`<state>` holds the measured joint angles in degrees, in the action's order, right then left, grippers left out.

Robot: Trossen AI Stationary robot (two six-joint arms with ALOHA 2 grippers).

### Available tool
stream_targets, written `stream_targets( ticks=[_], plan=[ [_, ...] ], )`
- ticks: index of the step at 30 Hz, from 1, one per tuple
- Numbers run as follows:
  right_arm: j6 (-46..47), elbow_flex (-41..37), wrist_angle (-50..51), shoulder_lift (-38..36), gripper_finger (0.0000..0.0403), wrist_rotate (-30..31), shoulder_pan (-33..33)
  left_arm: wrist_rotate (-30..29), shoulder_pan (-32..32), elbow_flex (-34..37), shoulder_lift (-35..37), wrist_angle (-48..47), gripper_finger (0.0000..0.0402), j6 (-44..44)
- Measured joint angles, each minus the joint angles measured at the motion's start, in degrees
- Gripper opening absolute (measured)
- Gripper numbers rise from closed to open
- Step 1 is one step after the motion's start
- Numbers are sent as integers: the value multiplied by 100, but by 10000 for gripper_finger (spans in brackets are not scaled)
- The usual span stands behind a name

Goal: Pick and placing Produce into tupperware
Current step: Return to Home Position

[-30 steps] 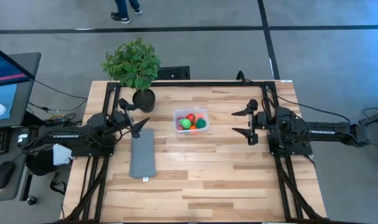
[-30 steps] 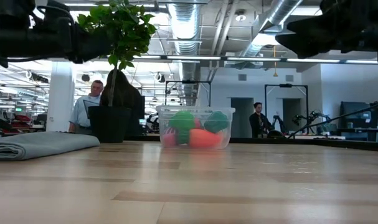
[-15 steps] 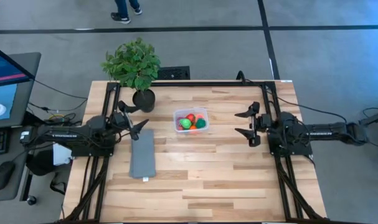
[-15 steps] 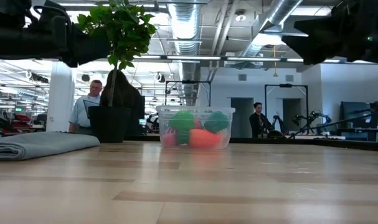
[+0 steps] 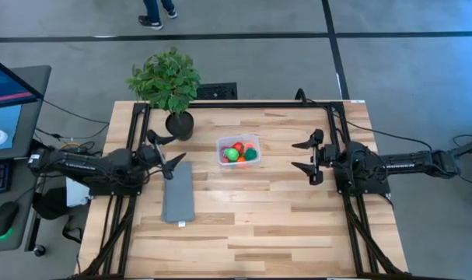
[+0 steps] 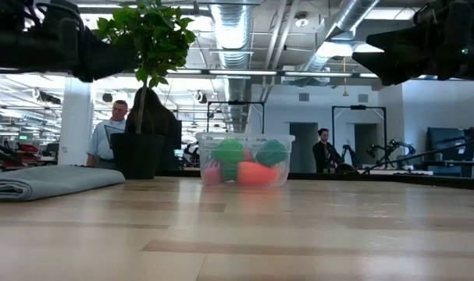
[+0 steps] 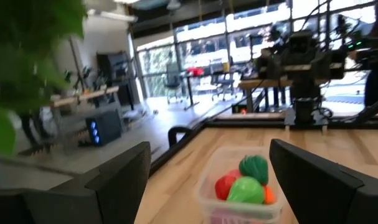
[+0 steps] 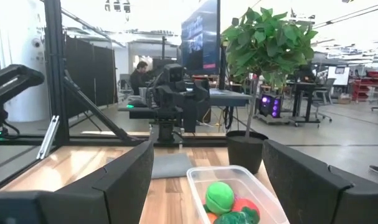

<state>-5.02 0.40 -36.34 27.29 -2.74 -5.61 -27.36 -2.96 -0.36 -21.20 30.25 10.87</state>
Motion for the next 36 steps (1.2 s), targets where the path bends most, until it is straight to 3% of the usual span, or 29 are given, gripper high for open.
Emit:
stream_targets(
  ticks=[7,15,36],
  plan=[
    [-11,-2,71,0,324,-7,0,-8,-288,0,659,283,320,702],
    [-106,-4,63,0,324,-13,0,-54,-380,0,2081,-994,320,704],
    [-436,-7,-11,-70,324,-126,213,-144,-421,0,2100,-1824,320,291]
  ],
)
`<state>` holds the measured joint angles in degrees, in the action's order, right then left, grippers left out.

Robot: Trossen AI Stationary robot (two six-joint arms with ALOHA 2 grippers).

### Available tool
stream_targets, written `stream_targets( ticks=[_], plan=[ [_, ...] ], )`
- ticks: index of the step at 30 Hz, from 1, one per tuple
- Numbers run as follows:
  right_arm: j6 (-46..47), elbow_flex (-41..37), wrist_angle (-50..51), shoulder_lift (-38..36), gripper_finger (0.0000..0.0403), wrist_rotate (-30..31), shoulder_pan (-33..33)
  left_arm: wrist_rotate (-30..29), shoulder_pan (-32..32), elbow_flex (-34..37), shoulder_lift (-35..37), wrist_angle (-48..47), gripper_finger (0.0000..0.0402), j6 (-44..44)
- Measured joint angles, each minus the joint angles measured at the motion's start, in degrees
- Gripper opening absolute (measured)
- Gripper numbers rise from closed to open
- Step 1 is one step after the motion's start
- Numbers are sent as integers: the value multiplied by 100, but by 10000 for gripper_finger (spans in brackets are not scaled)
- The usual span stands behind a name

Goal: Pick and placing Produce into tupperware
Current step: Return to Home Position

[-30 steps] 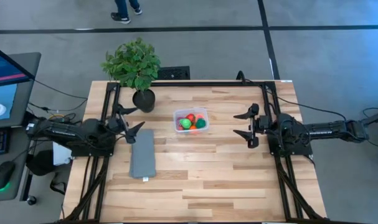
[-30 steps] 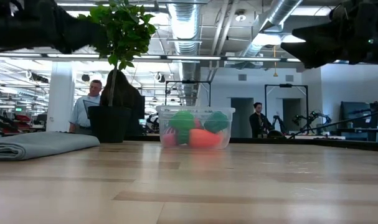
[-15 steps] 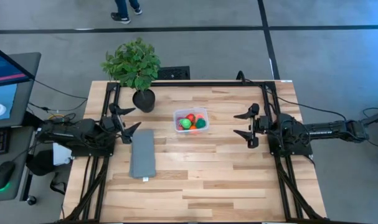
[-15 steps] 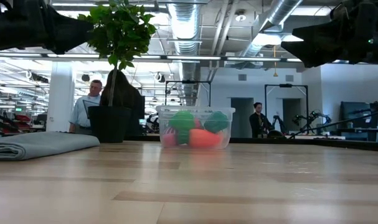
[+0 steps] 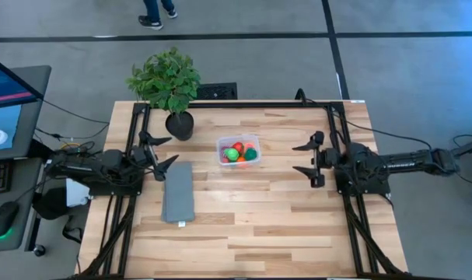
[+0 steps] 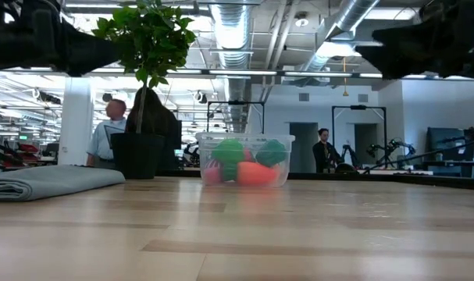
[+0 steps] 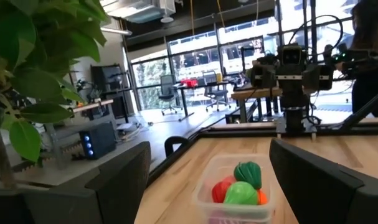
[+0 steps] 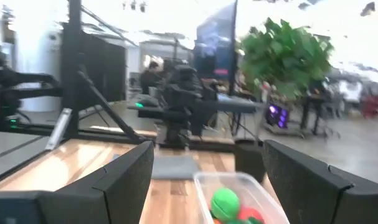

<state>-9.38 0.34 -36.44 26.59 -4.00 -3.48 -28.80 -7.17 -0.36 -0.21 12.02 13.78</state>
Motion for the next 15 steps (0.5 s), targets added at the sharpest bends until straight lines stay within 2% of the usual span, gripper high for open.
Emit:
stream_targets(
  ticks=[6,15],
  plan=[
    [-259,-2,187,-399,324,118,304,-15,-136,0,0,222,320,169],
    [-312,-2,640,-1138,324,111,312,-42,-226,0,0,370,320,214]
  ],
)
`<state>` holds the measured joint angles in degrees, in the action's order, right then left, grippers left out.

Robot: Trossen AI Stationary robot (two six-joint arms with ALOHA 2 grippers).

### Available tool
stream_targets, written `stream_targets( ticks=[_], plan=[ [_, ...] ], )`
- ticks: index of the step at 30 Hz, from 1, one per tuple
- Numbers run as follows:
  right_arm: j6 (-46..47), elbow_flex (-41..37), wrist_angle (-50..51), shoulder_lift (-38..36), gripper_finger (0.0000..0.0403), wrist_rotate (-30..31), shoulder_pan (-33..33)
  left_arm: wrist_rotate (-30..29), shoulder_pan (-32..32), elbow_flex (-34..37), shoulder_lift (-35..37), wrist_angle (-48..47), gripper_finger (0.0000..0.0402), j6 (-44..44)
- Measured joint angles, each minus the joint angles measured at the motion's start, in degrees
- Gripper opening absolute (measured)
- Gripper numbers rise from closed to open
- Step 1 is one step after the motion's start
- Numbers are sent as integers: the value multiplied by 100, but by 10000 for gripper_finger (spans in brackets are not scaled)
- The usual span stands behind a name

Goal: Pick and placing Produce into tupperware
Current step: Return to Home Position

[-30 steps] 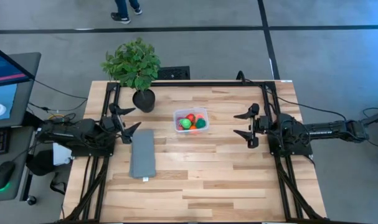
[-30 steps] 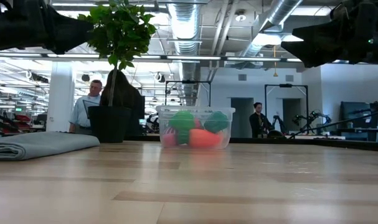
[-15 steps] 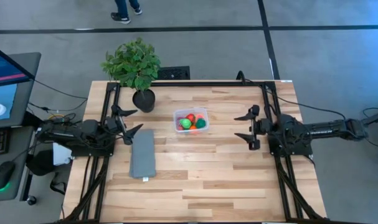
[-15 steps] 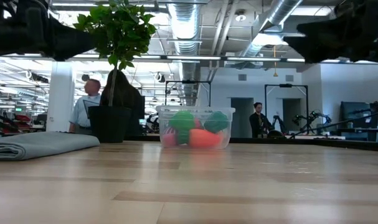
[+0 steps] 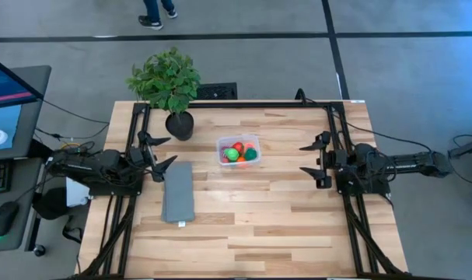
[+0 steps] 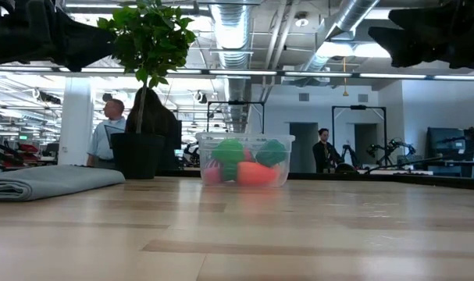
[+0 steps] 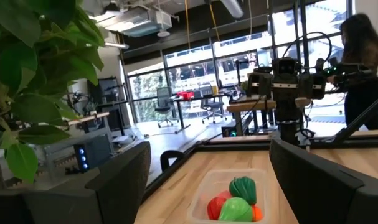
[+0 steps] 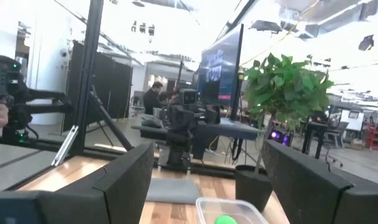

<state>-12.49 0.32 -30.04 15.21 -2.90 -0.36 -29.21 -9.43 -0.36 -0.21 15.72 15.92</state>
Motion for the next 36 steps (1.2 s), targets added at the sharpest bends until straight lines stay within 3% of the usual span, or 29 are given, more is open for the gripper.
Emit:
stream_targets(
  ticks=[18,22,29,33,36],
  plan=[
    [-107,-2,1482,-1527,324,17,420,-185,-286,0,0,180,320,208],
    [-107,-4,1487,-1515,324,63,486,-303,-358,0,0,180,320,208],
    [52,-4,1479,-1512,324,423,475,-659,-426,0,0,180,320,209],
    [366,-4,1752,-1511,324,1237,474,-1171,-424,0,0,180,320,206],
    [635,-4,2038,-1511,324,1633,474,-1222,-424,0,0,180,320,206]
  ],
)
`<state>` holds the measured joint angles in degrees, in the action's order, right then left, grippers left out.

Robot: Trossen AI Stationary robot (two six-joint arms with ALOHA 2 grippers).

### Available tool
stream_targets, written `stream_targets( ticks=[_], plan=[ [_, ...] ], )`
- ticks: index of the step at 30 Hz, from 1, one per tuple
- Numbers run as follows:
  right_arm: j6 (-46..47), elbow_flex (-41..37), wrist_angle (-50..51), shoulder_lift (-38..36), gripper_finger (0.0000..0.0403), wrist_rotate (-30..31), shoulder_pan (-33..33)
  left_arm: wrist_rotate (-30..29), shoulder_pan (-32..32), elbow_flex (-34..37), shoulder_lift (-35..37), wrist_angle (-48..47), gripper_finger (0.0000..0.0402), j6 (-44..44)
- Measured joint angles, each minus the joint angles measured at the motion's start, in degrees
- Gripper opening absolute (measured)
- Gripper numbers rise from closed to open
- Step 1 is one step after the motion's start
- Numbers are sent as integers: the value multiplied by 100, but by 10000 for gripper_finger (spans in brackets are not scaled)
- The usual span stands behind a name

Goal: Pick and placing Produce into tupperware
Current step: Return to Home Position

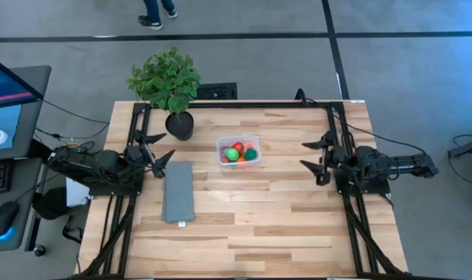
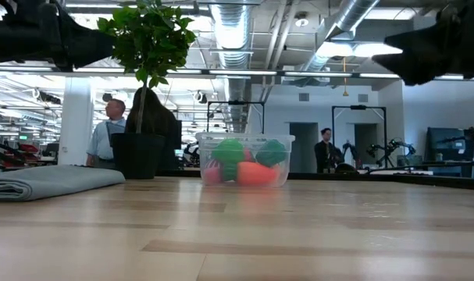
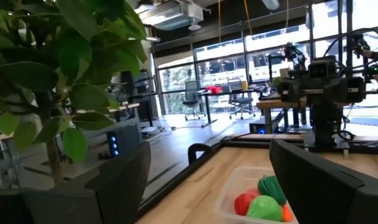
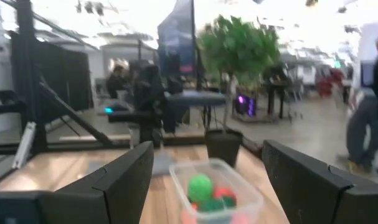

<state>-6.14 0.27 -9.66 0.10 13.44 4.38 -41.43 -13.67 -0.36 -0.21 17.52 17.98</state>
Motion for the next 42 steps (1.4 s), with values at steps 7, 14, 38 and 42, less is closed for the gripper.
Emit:
stream_targets(
  ticks=[7,14,38,42],
  plan=[
    [139,0,166,0,324,202,2,-377,-2,0,0,-142,320,-96],
    [234,0,278,0,324,360,2,-866,-2,0,-2,-432,320,-385],
    [465,0,631,122,324,469,2,-1397,-2,0,-15,-1362,320,-877],
    [464,0,622,185,324,465,-2,-1400,-2,0,-15,-1362,320,-805]
  ],
)
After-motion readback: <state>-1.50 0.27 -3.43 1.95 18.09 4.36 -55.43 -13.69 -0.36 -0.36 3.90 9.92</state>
